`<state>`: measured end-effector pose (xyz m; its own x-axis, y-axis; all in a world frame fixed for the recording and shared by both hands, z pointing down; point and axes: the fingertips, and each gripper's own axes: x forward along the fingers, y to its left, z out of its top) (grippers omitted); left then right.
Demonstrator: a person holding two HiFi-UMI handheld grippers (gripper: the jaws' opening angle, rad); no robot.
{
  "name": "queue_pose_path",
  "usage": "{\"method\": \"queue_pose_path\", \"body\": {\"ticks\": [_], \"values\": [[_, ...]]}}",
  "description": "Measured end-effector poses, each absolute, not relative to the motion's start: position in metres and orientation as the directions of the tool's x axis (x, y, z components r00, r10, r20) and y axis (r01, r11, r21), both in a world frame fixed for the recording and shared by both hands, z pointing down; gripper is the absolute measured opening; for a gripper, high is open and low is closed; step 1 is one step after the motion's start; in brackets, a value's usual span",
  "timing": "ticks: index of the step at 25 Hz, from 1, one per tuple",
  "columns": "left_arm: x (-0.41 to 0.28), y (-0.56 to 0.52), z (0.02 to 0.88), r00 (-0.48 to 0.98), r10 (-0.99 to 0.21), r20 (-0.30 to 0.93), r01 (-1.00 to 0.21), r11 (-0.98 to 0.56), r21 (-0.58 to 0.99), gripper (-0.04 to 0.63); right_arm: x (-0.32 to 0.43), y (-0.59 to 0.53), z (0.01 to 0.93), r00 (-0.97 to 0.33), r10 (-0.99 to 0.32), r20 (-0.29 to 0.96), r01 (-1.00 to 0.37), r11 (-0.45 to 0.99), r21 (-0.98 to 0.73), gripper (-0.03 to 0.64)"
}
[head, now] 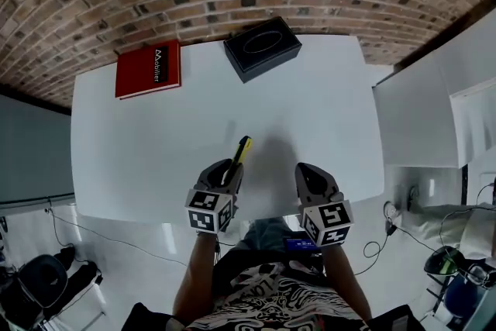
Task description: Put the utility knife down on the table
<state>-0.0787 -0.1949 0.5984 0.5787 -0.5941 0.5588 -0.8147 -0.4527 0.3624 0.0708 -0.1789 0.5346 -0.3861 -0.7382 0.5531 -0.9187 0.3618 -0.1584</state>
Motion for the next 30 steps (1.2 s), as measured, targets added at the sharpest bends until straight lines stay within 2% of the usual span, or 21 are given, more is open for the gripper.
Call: {"method": "queue_pose_path", "body": {"ticks": [11,30], "values": [[-0.073,-0.193,0.647,0.524,-0.525,0.671,-0.827,-0.501,0.255,0.121,0.070,-0.194,0.563,-0.387,-0.705,0.594,-0.918,0.357,-0.174,0.000],[-0.068,-0.197,0.675,0.476,-0.494,0.727,-0.825,-0.537,0.176,0.123,0.073,-0.204,0.580,-0.385,-0.667,0.638,-0.917,0.351,-0.187,0.000]]}}
